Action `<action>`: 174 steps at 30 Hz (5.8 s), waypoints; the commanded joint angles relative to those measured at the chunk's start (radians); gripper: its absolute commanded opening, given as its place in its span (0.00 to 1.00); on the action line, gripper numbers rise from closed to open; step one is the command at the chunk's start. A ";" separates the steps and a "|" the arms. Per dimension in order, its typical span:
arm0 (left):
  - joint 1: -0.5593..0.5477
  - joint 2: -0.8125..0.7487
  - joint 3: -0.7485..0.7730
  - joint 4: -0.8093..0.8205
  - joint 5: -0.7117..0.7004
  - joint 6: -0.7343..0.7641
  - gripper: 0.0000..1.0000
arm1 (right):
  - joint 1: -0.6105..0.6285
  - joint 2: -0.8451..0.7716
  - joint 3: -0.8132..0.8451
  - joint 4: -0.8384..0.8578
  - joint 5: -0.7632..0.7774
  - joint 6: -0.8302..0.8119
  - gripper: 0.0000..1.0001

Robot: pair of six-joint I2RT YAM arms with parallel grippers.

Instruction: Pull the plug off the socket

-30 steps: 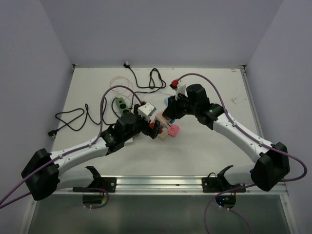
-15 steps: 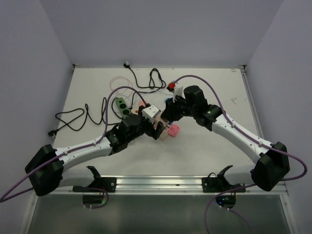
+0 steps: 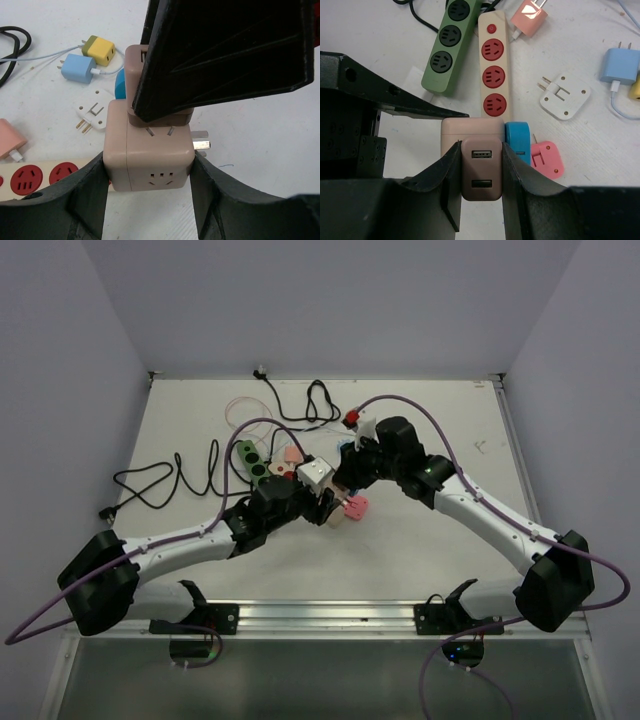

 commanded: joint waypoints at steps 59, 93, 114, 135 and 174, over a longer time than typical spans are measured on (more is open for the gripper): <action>-0.088 0.169 0.111 -0.361 -0.188 -0.112 0.00 | -0.046 -0.258 0.206 -0.065 0.350 -0.058 0.00; -0.077 -0.094 -0.057 -0.141 -0.223 -0.123 0.00 | -0.215 0.015 -0.045 0.032 0.102 0.202 0.02; -0.064 -0.229 -0.174 0.037 -0.167 -0.127 0.00 | -0.221 0.045 -0.217 0.263 0.005 0.386 0.81; -0.064 -0.265 -0.136 0.062 -0.167 -0.109 0.00 | -0.050 -0.025 -0.113 0.221 -0.090 0.291 0.82; -0.064 -0.443 -0.307 0.340 -0.171 -0.057 0.00 | -0.170 -0.049 -0.173 0.306 -0.228 0.638 0.71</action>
